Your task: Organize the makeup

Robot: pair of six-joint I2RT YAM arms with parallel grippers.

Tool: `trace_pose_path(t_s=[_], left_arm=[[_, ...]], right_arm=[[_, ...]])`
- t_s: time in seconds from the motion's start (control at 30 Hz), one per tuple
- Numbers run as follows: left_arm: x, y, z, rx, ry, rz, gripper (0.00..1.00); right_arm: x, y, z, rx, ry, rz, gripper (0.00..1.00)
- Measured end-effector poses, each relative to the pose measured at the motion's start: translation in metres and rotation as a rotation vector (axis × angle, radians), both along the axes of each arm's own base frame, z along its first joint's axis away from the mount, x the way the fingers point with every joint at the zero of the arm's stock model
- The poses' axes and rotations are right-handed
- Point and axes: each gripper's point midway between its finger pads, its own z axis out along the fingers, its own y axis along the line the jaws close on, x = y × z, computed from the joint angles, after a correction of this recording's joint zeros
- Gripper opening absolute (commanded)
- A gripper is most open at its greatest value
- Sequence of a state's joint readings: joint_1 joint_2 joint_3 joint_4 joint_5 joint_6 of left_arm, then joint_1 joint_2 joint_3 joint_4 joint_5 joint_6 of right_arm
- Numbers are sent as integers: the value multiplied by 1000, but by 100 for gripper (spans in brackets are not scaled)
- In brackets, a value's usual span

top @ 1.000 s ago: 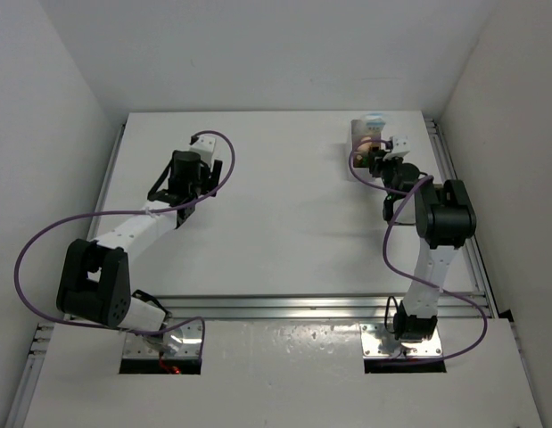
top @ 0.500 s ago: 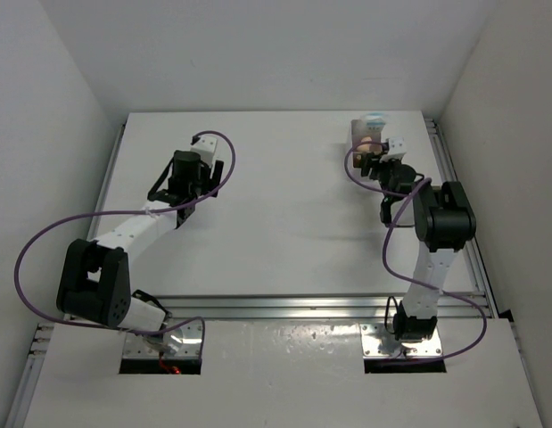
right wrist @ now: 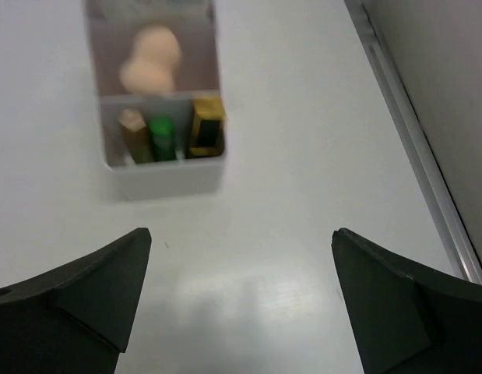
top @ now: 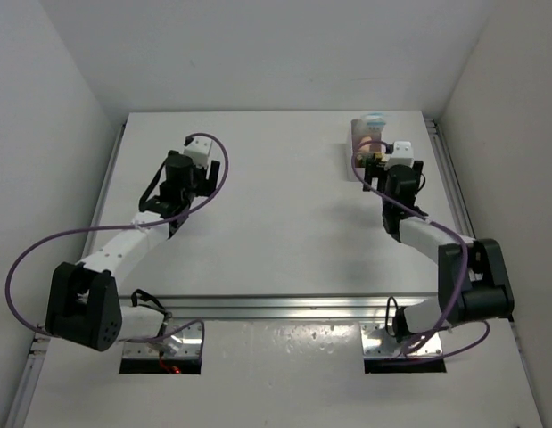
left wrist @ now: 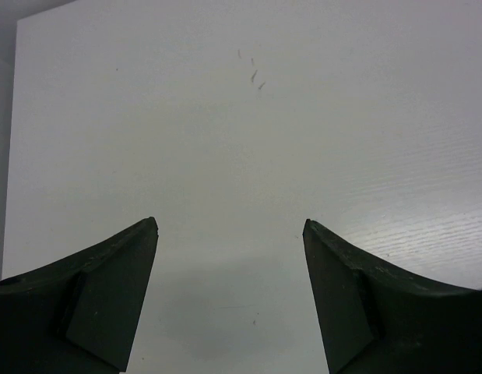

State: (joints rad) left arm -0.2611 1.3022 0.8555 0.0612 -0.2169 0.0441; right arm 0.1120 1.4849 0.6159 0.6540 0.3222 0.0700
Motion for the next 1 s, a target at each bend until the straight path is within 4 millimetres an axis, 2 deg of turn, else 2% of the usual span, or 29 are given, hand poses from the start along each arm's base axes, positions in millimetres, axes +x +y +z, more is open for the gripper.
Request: trace_pose_path(t_s=[0.13, 0.17, 0.23, 0.3, 0.37, 0.47, 0.67, 1.0], left_arm=[[-10, -2, -3, -6, -1, -13, 81], [-14, -2, -6, -6, 5, -18, 81], [-21, -4, -11, -9, 12, -29, 81], [-29, -8, -15, -17, 18, -45, 81], [-35, -11, -18, -29, 19, -58, 81], [-44, -14, -22, -38, 22, -69, 81], [-58, -20, -32, -56, 35, -88, 81], [-70, -22, -48, -81, 95, -77, 81]], right_arm=[[-45, -28, -34, 46, 251, -145, 100], [-64, -36, -49, 58, 338, -189, 100], [-91, -45, -65, 73, 439, -238, 100], [-126, -55, -80, 101, 541, -288, 100], [-154, -63, -87, 135, 609, -328, 100], [-183, -67, -93, 192, 688, -366, 100], [-212, -59, -95, 311, 754, -376, 100], [-231, -58, -88, 377, 743, -467, 100]])
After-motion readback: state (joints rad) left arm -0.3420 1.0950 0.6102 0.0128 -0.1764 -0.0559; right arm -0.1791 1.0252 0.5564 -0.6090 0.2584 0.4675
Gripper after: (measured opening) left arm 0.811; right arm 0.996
